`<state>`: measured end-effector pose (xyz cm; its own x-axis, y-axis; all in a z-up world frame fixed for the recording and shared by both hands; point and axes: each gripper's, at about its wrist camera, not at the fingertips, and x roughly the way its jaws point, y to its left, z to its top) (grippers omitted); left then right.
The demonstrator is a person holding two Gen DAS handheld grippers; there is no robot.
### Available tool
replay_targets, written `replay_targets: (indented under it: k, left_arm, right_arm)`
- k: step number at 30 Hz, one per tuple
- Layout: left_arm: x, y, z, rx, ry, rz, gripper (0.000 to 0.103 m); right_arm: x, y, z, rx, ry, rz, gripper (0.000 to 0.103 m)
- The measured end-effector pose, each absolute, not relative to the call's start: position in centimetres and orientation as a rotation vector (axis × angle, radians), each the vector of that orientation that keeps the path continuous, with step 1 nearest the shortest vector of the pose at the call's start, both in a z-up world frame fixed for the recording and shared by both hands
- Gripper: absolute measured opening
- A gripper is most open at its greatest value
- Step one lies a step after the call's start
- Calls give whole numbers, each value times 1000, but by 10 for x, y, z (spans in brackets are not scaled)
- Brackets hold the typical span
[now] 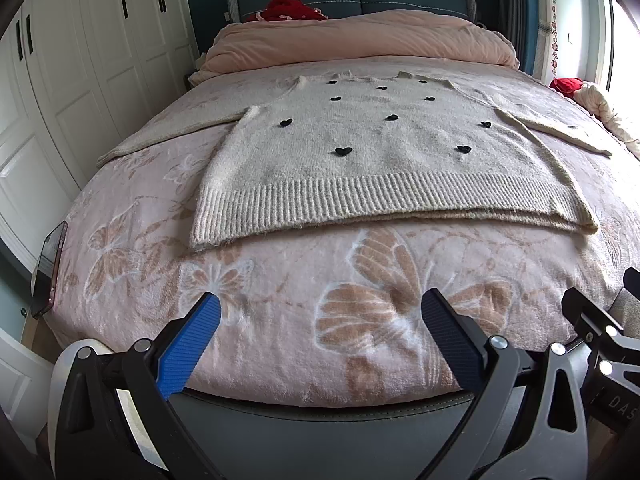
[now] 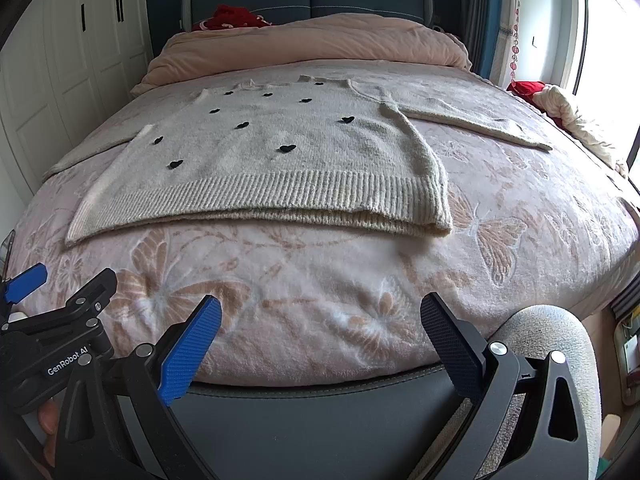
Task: Fold small clothes
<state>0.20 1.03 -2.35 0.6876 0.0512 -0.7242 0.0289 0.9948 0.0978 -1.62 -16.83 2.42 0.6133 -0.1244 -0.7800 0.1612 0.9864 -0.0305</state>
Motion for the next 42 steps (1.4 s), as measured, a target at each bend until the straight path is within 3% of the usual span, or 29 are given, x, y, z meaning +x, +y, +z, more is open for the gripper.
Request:
replay_targets:
  k: [22, 30, 37, 42]
  left_arm:
    - [8, 20, -14, 60, 805, 11, 98]
    - [72, 30, 6, -41, 814, 11, 98]
    - [136, 14, 4, -58, 826, 40, 98]
    - [163, 3, -8, -104, 871, 32, 98]
  right_arm:
    - [1, -200, 34, 118, 859, -173, 98]
    - [114, -375, 48, 248, 828, -351, 98]
    - [223, -559, 23, 397, 839, -619, 98]
    - [263, -625, -10, 535, 858, -711, 98]
